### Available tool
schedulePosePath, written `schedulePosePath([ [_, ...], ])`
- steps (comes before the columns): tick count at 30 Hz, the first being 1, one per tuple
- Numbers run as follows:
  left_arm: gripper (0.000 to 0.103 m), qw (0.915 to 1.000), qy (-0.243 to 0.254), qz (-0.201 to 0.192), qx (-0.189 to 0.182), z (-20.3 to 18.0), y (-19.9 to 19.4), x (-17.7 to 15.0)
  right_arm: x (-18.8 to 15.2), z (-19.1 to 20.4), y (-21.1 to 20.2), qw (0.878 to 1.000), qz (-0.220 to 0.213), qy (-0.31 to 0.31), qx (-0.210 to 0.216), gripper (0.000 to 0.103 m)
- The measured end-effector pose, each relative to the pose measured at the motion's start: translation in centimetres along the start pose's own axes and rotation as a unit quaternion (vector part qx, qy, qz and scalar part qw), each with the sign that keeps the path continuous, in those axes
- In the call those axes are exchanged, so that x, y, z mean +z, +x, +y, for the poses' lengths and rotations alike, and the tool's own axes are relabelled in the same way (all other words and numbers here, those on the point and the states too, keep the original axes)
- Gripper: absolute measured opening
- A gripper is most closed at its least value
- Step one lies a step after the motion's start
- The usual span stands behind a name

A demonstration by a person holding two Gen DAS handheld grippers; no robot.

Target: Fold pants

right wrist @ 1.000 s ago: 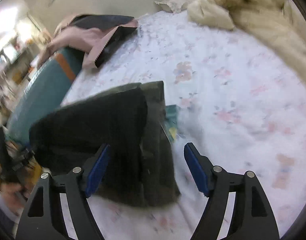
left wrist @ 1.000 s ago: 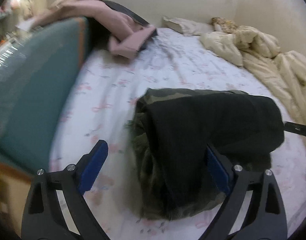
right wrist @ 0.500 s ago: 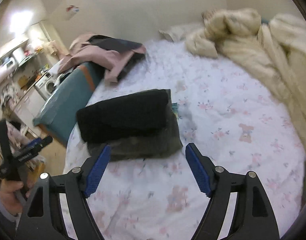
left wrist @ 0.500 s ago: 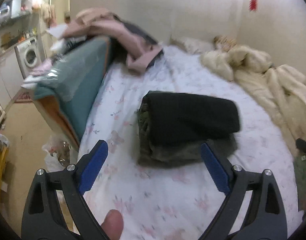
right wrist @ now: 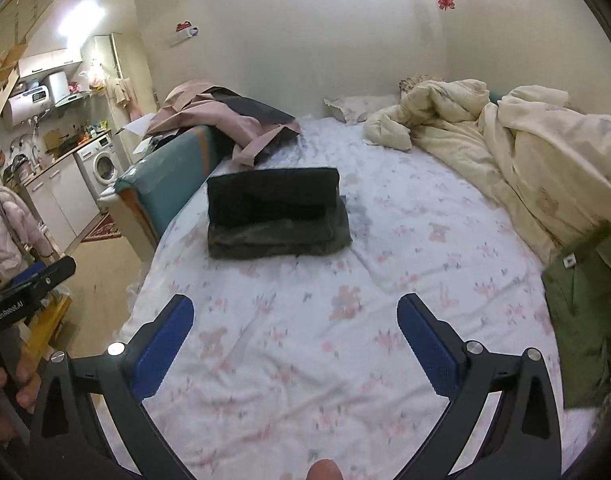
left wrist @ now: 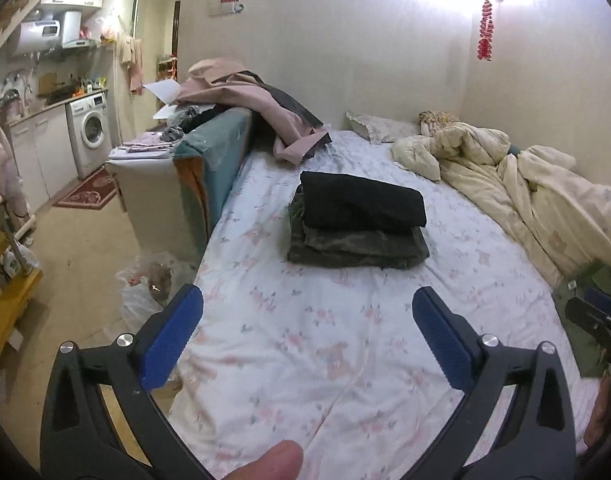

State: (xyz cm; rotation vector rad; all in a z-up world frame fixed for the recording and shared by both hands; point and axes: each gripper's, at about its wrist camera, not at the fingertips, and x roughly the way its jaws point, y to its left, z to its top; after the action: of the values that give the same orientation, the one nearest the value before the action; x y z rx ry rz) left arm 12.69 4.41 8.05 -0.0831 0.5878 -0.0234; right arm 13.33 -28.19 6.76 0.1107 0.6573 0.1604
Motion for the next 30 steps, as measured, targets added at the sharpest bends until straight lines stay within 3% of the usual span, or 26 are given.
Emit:
schedulePosePath([
  [4, 0.103, 0.9998, -0.018, -0.01, -0.003, 0.6, -1.9, -2.1, -1.8, 1.4, -0.8, 1.0, -0.019, -0.015, -0.015, 0.103],
  [9, 0.103, 0.9996, 0.018, -0.021, -0.01, -1.3, -2.7, -3.3, -1.9, 2.6, -1.1, 0.998, -0.051, -0.012, -0.023, 0.103],
  [12, 0.103, 0.9974, 0.048, -0.051, 0.017, -2.5, -2.9, -3.4, -1.8, 3.0, -0.8, 0.998, -0.059, -0.013, -0.03, 0.103],
  [15, 0.103, 0.9964, 0.051, -0.064, 0.021, -2.7, -2.9, -3.2, -1.8, 3.1, -0.6, 0.997, -0.065, -0.009, -0.035, 0.103],
  [30, 0.103, 0.9979, 0.04, -0.048, 0.016, -2.4, -2.4, -3.3, -2.4, 3.7, 0.4, 0.997, -0.059, -0.022, -0.043, 0.103],
])
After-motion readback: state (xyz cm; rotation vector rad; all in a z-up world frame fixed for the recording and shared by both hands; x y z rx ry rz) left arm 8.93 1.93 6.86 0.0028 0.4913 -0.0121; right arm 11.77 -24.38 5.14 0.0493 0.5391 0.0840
